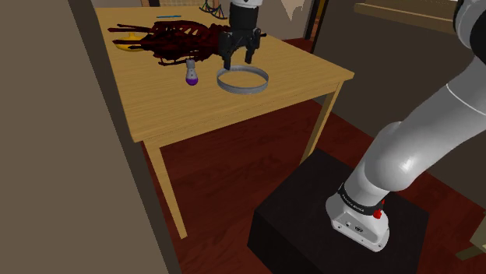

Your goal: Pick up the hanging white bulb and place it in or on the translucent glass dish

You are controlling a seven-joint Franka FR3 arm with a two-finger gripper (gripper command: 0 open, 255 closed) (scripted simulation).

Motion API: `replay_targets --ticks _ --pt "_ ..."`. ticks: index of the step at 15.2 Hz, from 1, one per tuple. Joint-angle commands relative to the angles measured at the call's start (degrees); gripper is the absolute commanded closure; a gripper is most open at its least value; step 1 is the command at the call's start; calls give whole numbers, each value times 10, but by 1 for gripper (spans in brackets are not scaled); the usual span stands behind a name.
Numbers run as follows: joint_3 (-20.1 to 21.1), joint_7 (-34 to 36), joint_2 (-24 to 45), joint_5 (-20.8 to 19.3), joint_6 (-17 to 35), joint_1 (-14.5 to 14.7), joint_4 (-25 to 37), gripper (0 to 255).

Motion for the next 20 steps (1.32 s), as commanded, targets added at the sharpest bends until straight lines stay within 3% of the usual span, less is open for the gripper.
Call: replay_targets --ticks 1,6,10,20 --pt "10 8 46 -6 -7 4 55 0" --pt "31 29 164 -30 -35 20 202 0" --pt "45 45 274 -59 -78 44 355 0" --pt "43 44 264 -56 -14 41 281 0"
